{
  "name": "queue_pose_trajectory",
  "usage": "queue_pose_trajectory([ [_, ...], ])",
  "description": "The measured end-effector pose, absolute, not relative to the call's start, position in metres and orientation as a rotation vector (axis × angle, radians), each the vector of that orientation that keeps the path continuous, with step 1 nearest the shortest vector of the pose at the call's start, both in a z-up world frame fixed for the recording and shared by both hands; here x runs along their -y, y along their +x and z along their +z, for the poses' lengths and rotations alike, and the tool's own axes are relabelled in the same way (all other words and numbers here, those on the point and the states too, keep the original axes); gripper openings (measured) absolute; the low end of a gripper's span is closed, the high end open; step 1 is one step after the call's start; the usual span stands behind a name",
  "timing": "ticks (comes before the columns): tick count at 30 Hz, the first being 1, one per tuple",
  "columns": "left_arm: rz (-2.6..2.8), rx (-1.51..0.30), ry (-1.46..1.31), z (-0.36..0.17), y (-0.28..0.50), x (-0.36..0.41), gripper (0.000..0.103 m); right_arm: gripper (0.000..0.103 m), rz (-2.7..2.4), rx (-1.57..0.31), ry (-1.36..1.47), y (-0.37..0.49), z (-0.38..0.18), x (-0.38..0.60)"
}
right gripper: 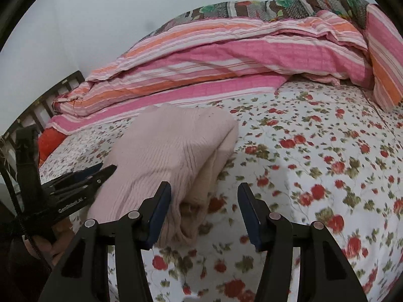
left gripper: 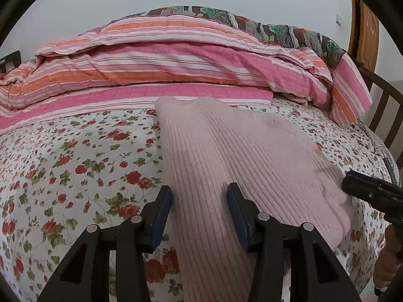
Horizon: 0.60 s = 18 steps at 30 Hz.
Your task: Fold small clothes
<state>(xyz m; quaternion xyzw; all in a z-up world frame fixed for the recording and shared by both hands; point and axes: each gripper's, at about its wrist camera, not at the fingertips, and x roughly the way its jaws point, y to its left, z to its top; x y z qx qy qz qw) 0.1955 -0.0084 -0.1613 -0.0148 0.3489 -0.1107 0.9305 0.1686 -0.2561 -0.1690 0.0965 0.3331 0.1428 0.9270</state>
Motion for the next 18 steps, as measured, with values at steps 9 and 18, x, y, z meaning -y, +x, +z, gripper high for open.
queue_pose_trajectory([
  [9,-0.287,-0.728,-0.173,-0.161,0.188,-0.012,0.049,0.038,0.302,-0.719,0.225,0.214,-0.17,0.228],
  [18,-0.391,-0.705,-0.223,-0.157,0.167,-0.029,0.054,0.012,0.328,-0.637,0.251,0.203,-0.174,0.25],
])
